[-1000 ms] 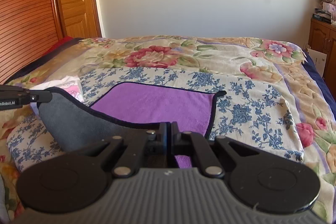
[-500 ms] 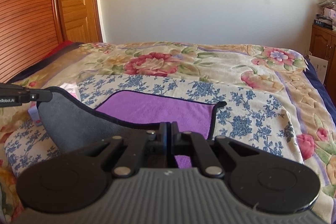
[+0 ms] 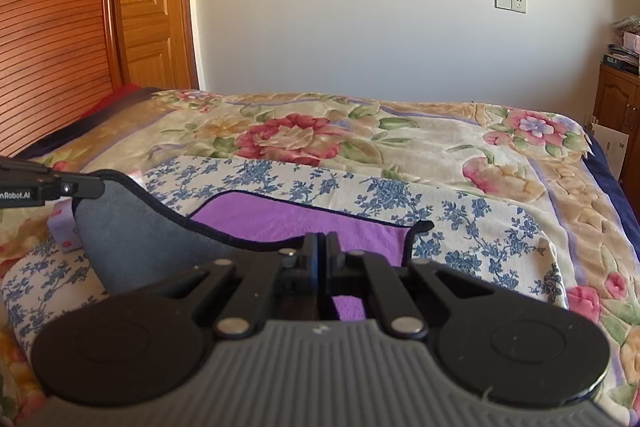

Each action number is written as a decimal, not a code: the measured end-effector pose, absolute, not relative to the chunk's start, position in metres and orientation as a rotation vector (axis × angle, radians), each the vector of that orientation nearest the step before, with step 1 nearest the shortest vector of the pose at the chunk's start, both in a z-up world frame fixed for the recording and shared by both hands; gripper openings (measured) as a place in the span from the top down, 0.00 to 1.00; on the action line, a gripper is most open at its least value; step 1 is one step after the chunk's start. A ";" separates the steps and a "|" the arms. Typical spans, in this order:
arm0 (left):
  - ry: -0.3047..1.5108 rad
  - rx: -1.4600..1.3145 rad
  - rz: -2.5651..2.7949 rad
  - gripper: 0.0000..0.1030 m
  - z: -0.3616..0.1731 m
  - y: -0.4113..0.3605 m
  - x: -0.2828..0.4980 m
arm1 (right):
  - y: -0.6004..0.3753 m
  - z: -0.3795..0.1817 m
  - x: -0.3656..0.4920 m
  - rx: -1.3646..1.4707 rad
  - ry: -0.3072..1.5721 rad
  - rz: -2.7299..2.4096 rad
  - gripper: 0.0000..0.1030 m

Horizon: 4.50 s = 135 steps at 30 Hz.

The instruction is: Fold towel

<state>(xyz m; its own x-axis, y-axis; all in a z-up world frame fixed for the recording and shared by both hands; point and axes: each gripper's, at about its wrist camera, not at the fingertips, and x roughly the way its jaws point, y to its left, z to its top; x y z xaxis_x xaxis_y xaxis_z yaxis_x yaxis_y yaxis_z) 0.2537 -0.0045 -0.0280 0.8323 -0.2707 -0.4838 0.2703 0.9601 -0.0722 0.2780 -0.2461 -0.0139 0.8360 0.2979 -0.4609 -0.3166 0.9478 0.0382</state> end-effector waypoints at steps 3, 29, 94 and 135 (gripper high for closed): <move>0.509 0.002 -0.287 0.95 -0.026 -0.005 0.258 | -0.245 -0.014 0.282 -0.046 0.480 0.329 0.96; 0.477 0.064 -0.287 0.95 -0.033 -0.016 0.301 | -0.249 -0.021 0.311 -0.094 0.448 0.326 0.96; 0.545 0.135 -0.171 0.95 -0.094 -0.031 0.416 | -0.259 -0.077 0.421 -0.212 0.572 0.248 0.96; 0.420 0.118 -0.160 0.16 0.023 -0.029 0.302 | -0.250 0.021 0.321 -0.090 0.512 0.244 0.42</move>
<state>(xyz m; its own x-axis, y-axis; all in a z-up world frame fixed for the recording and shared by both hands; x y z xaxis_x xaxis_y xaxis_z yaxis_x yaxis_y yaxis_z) 0.3017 -0.0289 0.0227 0.9007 -0.1300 -0.4145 0.1786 0.9806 0.0806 0.3211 -0.2499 0.0214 0.8435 0.2086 -0.4950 -0.2535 0.9670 -0.0245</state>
